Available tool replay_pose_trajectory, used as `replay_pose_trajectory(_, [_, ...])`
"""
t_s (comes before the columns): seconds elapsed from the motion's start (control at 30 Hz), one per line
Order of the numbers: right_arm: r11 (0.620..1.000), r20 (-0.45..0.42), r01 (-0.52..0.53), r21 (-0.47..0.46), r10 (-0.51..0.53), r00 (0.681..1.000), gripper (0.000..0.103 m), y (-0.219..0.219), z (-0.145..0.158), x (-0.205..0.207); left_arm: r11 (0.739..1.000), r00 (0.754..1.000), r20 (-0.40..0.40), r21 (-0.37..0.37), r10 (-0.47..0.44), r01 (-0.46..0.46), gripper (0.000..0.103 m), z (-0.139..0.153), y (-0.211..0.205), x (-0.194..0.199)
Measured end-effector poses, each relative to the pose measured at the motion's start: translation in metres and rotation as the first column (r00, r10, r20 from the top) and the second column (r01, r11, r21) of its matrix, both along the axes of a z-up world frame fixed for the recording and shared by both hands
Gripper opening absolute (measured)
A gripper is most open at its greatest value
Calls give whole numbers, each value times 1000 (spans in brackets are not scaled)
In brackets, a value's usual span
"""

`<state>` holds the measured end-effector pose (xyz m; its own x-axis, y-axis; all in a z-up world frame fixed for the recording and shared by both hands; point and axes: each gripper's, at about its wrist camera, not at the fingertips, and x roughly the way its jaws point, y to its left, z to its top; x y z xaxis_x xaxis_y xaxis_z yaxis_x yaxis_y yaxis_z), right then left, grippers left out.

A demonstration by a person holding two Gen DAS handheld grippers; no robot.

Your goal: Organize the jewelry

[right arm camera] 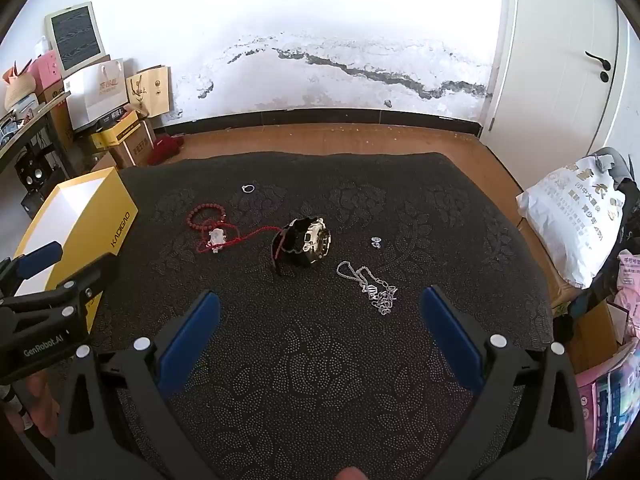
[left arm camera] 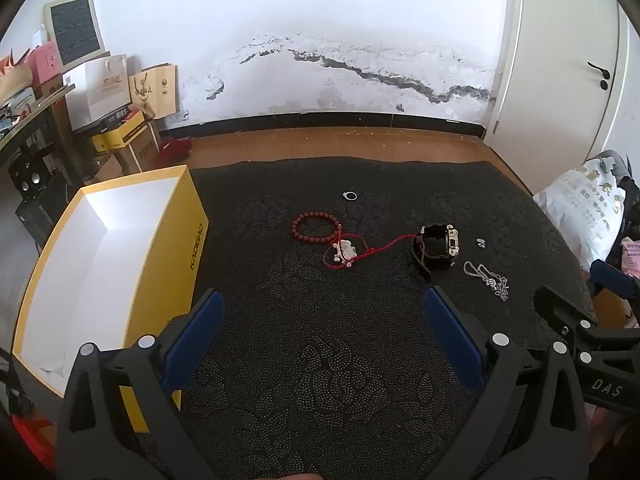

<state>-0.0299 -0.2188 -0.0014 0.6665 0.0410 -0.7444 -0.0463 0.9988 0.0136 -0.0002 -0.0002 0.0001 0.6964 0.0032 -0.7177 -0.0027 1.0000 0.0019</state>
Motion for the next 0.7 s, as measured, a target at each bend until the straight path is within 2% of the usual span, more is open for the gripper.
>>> replay_pose_trajectory(0.7, [1000, 7, 2, 0, -2, 1000, 97, -1, 2, -1, 1000, 1000, -6, 1, -1, 1, 97, 0, 0, 0])
